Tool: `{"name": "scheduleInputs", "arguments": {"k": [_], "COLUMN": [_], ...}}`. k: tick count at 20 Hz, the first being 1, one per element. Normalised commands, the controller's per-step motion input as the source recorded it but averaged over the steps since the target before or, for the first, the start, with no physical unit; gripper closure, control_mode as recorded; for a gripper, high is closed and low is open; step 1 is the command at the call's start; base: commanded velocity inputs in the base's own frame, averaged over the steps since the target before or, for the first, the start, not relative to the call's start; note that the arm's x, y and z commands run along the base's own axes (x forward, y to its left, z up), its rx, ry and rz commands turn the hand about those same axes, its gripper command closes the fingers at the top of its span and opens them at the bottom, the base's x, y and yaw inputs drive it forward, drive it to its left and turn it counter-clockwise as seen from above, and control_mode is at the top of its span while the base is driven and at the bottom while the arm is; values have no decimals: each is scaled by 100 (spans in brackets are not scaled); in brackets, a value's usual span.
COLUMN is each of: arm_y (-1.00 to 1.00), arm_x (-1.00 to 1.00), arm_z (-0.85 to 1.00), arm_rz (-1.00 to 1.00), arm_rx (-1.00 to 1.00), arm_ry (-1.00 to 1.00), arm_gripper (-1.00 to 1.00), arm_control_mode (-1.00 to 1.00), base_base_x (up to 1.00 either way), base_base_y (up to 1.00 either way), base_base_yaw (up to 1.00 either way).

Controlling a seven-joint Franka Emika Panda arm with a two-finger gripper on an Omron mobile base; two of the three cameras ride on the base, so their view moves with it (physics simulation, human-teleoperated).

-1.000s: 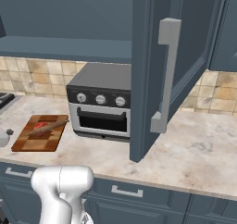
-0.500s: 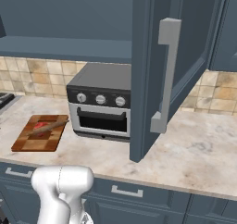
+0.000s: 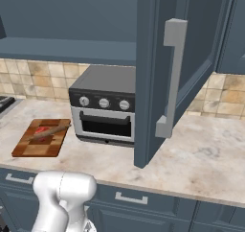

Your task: Open the cabinet, retrieve the rolling pin, and place it next to the meat on the cutting board to prepare for tenderizing.

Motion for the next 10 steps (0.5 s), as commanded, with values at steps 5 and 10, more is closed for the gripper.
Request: {"name": "scheduleInputs", "arguments": {"k": [5, 10], "arm_y": [-7, -18], "arm_x": [3, 3], "arm_z": [38, 26], "arm_rz": [0, 0], "arm_rx": [0, 0], "arm_ry": [-6, -6], "arm_gripper": [-100, -100], "arm_control_mode": [-100, -100], "base_base_x": [0, 0], "base_base_y": [0, 0], "base_base_yaw": [0, 0]}}
